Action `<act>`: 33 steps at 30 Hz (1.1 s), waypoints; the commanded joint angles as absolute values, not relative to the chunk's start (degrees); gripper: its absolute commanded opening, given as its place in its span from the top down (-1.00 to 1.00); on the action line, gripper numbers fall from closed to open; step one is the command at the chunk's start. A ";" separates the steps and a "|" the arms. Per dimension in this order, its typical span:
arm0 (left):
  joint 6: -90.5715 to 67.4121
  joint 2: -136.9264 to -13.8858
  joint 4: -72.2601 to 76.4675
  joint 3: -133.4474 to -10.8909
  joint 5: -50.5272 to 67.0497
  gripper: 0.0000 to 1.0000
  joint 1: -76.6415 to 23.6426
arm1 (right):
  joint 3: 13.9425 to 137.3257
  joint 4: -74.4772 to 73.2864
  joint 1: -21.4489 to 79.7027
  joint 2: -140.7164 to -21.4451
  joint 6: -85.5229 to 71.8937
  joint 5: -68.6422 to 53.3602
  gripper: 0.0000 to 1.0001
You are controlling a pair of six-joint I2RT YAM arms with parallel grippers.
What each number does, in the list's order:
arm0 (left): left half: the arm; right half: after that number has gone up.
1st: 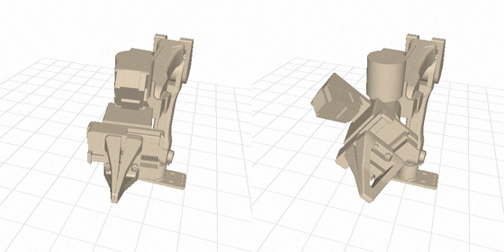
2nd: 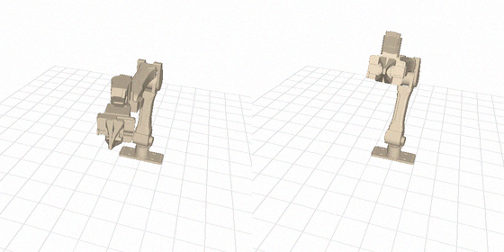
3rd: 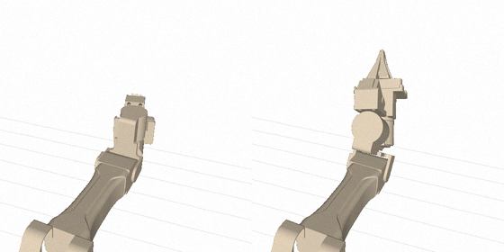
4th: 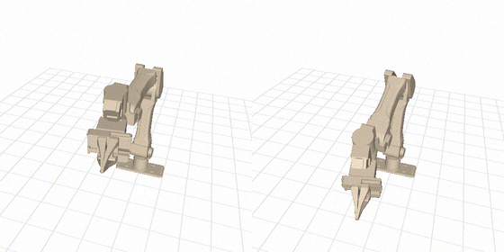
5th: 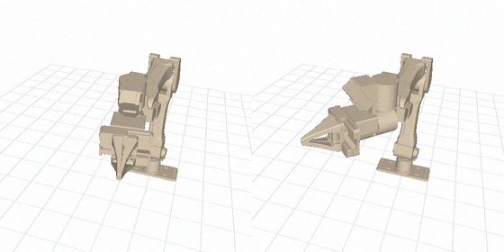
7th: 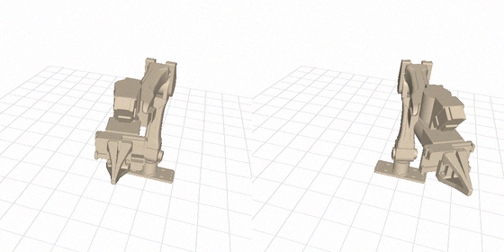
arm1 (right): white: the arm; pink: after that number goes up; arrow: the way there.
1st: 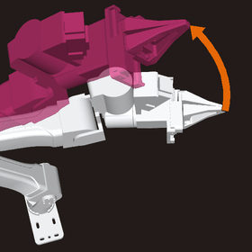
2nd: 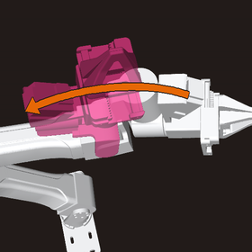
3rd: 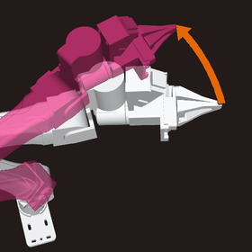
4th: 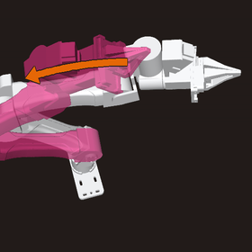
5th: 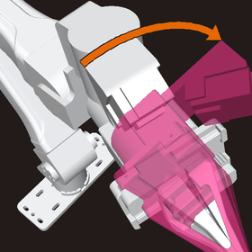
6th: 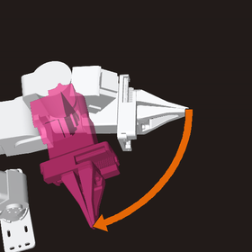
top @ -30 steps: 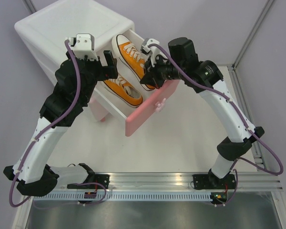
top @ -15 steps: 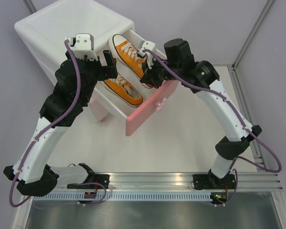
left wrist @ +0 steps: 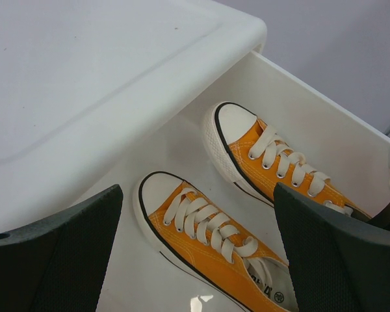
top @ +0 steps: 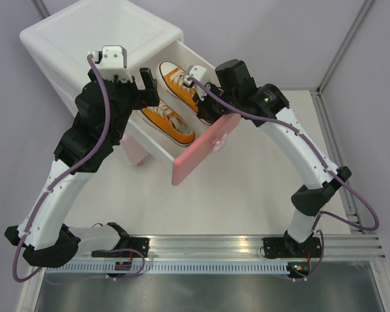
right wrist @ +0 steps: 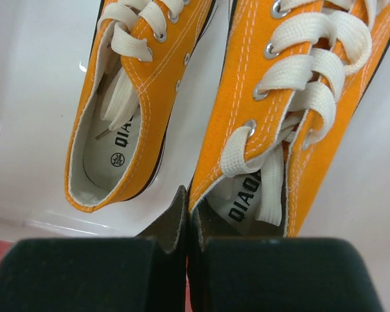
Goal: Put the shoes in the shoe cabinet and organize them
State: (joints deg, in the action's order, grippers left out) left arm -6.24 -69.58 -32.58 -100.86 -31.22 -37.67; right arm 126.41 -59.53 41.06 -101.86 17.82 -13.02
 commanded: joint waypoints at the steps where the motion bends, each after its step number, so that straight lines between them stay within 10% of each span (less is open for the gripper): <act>1: -4.13 -69.35 -30.50 -102.13 -32.34 -0.99 -37.53 | 126.21 -55.38 41.40 -101.86 19.51 -11.43 0.99; 33: -2.37 -70.05 -30.67 -102.83 -31.73 -0.99 -37.53 | 124.98 -49.04 42.71 -107.32 23.99 -5.10 0.99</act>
State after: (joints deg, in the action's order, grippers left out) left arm -4.84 -69.71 -32.45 -100.86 -31.42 -37.67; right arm 123.13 -52.21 42.15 -107.22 22.15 -6.09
